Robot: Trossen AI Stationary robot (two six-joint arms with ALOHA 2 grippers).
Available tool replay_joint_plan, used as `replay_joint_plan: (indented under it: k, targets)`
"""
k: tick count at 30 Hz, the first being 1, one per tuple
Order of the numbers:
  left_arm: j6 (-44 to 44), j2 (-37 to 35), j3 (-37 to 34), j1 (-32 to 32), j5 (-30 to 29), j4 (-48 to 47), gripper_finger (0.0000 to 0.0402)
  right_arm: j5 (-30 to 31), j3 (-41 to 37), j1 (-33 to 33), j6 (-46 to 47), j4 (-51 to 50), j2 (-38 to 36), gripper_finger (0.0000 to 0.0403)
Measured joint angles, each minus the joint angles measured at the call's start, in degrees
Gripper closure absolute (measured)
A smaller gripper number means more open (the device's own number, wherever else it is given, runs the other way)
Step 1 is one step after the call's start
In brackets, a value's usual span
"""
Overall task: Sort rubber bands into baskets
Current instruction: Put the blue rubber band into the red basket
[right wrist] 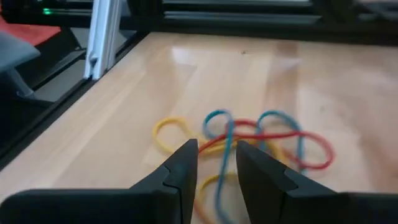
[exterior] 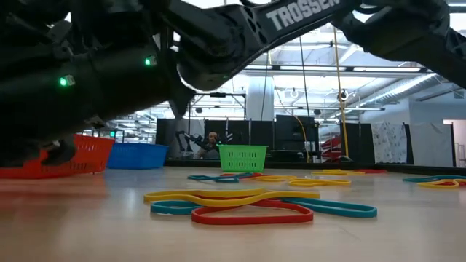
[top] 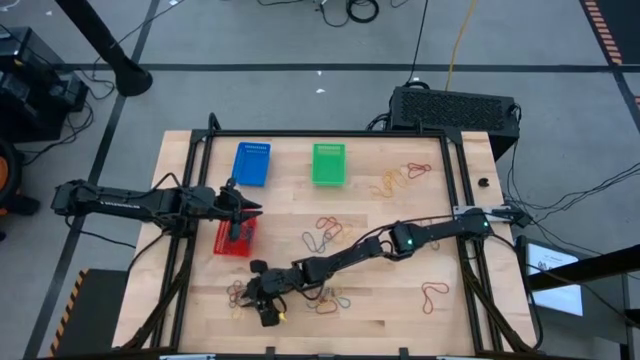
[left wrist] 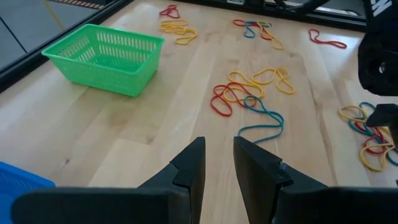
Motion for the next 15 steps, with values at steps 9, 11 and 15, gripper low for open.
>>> replay_joint_plan:
  k: [9, 11, 15]
  targets:
    - [-0.3, 0.0, 0.0, 0.0, 0.0, -3.1, 0.0311, 2.3, 0.8, 0.1, 0.1, -1.4, 0.1, 0.0300]
    - [-0.3, 0.0, 0.0, 0.0, 0.0, -3.0, 0.0311, 2.5, 0.8, 0.1, 0.7, -1.4, 0.1, 0.0300]
    - [-0.3, 0.0, 0.0, 0.0, 0.0, -2.9, 0.0311, 3.1, 0.8, 0.1, 1.6, -3.6, 0.1, 0.0300]
